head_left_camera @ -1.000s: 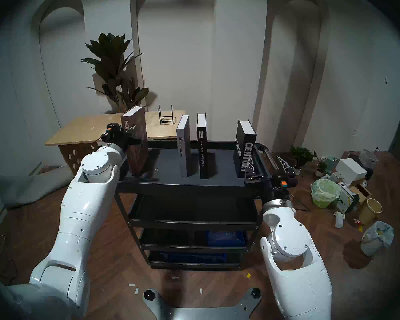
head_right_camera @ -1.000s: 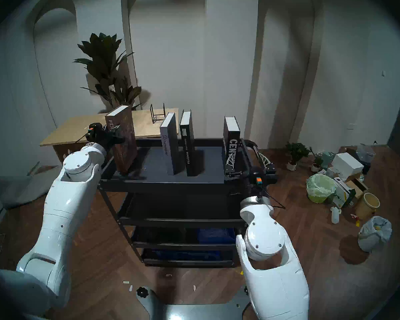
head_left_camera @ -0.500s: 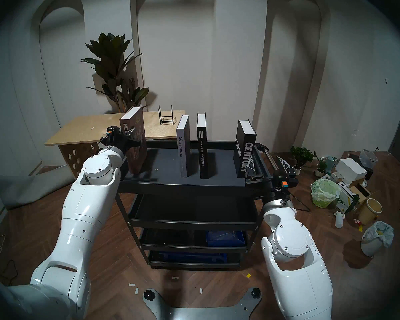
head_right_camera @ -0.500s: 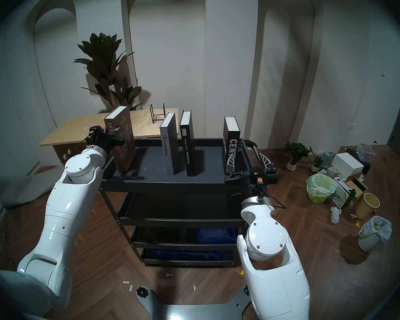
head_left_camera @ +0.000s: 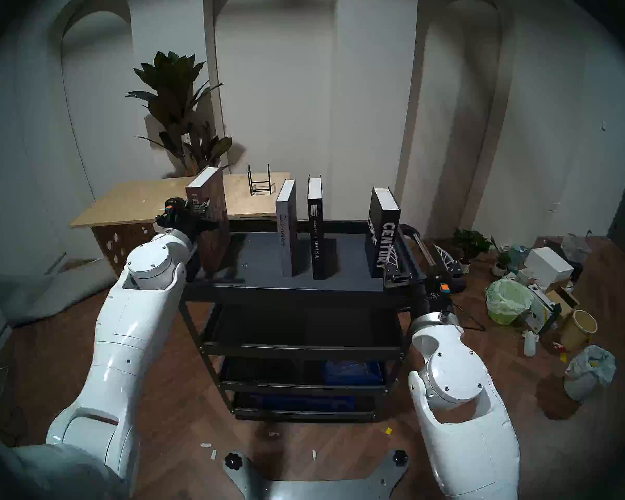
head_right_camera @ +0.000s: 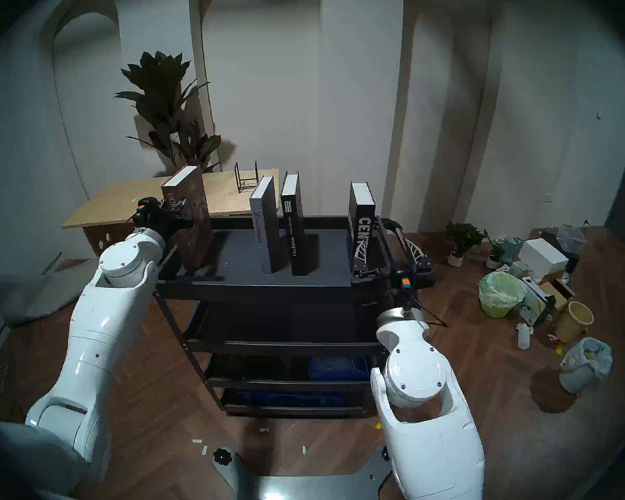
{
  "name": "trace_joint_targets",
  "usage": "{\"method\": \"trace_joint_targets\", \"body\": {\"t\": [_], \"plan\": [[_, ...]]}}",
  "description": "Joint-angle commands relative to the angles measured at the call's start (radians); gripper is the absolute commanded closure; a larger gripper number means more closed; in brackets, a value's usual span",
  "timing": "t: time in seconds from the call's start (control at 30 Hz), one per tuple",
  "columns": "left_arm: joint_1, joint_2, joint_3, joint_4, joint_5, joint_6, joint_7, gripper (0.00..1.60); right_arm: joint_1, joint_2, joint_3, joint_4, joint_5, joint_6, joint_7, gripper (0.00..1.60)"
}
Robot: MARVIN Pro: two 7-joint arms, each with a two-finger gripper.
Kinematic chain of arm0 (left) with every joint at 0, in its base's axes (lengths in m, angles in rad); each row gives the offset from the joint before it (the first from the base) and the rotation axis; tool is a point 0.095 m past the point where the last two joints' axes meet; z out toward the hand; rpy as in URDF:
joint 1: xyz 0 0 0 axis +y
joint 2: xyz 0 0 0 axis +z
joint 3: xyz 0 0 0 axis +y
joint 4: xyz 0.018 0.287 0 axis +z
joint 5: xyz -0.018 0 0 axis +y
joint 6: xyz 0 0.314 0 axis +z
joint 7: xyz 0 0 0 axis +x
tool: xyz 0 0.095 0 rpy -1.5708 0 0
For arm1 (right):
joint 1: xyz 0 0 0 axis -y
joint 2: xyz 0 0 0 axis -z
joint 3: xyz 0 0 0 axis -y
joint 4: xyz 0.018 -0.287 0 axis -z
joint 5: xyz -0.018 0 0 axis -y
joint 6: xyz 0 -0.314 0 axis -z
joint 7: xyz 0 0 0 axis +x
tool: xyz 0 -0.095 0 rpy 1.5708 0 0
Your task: Sort the books onto the shelf by size, largest to the left
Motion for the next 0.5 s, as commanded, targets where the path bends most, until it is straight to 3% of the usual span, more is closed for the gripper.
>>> {"method": "trace_joint_targets", "body": {"t": [0.0,0.1,0.17,0.2,0.23,0.47], "plan": [[-0.013,-0.001,0.003,-0.001,0.009,0.007,0.009,0.82,0.008,-0.004,-0.002,-0.016,0.001,-0.011,-0.002,0.0],[-0.014,-0.001,0.004,0.001,0.012,0.006,0.01,0.74,0.01,-0.004,-0.001,-0.014,0.002,-0.011,-0.002,0.0],[-0.014,-0.001,0.005,-0.001,0.013,0.006,0.011,0.51,0.011,-0.004,0.0,-0.012,0.002,-0.011,-0.002,0.0],[-0.013,-0.001,0.005,-0.003,0.014,0.006,0.011,0.19,0.012,-0.004,0.0,-0.011,0.002,-0.011,-0.002,0.0],[-0.013,-0.002,0.005,-0.004,0.013,0.005,0.011,0.05,0.013,-0.005,0.001,-0.01,0.003,-0.01,-0.002,0.0],[-0.009,-0.002,0.008,-0.009,0.022,-0.002,0.016,0.0,0.021,-0.005,0.003,-0.001,0.005,-0.009,0.0,0.0]]}}
